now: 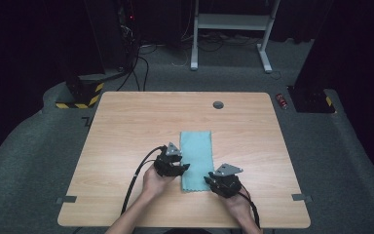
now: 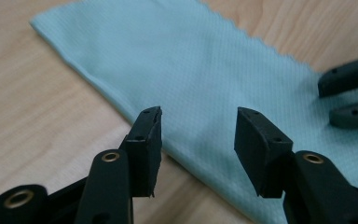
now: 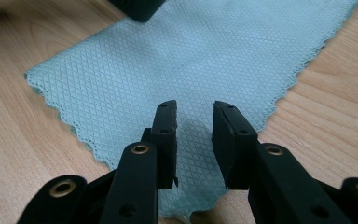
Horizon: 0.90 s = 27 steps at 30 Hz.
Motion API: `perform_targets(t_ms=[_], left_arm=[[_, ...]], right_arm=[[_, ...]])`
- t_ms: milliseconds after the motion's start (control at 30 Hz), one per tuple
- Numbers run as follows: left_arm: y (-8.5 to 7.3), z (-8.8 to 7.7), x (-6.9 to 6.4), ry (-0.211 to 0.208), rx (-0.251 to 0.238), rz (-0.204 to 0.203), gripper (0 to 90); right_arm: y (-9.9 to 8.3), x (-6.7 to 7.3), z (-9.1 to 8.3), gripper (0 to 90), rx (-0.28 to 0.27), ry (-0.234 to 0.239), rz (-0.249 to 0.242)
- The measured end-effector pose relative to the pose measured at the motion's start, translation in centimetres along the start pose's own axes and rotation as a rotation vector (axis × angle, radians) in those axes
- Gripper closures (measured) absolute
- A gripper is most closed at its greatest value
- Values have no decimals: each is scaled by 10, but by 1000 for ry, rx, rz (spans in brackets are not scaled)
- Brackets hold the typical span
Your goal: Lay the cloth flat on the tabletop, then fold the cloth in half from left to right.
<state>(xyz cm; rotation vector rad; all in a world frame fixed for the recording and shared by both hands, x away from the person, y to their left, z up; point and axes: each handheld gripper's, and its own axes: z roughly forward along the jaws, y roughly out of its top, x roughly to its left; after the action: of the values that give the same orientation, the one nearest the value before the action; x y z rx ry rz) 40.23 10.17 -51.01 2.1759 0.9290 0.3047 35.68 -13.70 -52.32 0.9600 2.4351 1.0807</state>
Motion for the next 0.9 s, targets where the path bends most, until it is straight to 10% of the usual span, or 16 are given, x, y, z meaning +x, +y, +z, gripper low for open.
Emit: perform_targets(t_ms=[900], left_arm=[[-39, -23, -26, 34, -29, 3, 512]], right_arm=[[0, 0, 0, 711, 1, -6, -2]])
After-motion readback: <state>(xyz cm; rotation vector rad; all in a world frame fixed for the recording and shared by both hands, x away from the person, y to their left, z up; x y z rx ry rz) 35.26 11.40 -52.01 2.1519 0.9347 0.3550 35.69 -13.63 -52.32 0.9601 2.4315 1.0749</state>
